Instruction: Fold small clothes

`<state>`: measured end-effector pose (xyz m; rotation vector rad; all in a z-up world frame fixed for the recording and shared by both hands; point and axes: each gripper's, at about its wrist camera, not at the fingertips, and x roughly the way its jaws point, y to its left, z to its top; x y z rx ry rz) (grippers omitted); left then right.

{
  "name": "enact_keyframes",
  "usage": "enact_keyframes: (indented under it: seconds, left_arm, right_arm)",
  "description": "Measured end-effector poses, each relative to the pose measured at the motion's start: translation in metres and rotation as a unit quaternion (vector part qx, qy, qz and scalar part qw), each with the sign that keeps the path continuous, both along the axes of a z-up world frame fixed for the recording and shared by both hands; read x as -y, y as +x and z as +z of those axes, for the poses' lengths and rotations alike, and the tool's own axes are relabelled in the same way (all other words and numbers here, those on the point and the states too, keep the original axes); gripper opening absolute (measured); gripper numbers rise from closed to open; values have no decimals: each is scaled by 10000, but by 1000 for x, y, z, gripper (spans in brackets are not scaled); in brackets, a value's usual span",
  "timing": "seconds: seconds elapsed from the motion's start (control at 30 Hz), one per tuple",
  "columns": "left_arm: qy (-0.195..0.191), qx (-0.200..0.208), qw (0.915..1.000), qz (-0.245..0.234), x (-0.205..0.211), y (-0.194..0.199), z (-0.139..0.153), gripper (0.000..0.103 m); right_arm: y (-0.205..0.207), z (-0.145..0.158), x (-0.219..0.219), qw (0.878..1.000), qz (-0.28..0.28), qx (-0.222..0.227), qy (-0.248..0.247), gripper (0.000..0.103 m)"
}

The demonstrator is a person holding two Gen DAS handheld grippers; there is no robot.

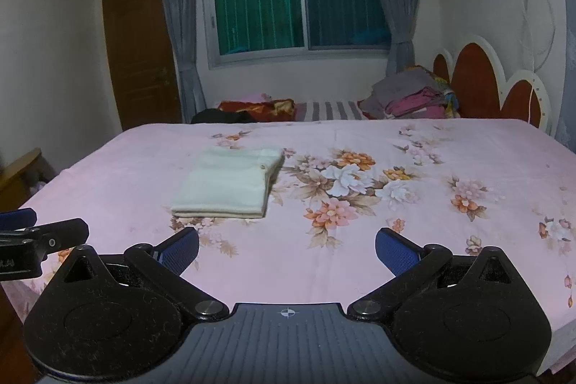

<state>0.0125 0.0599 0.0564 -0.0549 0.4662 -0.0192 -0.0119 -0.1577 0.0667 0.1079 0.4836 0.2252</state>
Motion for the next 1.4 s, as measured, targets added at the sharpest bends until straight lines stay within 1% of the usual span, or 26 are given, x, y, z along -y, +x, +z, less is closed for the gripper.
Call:
enact_keyframes:
  seconds: [0.3,0.7,1.4]
  left_arm:
    - [18,6,10000,15,0,-3,2,103]
    - [19,43,10000,0,2,-4,2,103]
    - [47,111,9999,-1,-1,2,1,103]
  right_arm:
    - [2,0,3,10000,15,-28,-13,103]
    - [-1,5,12,9999,2,137,93,103]
    - [0,7,11,9998,97,146,59,103]
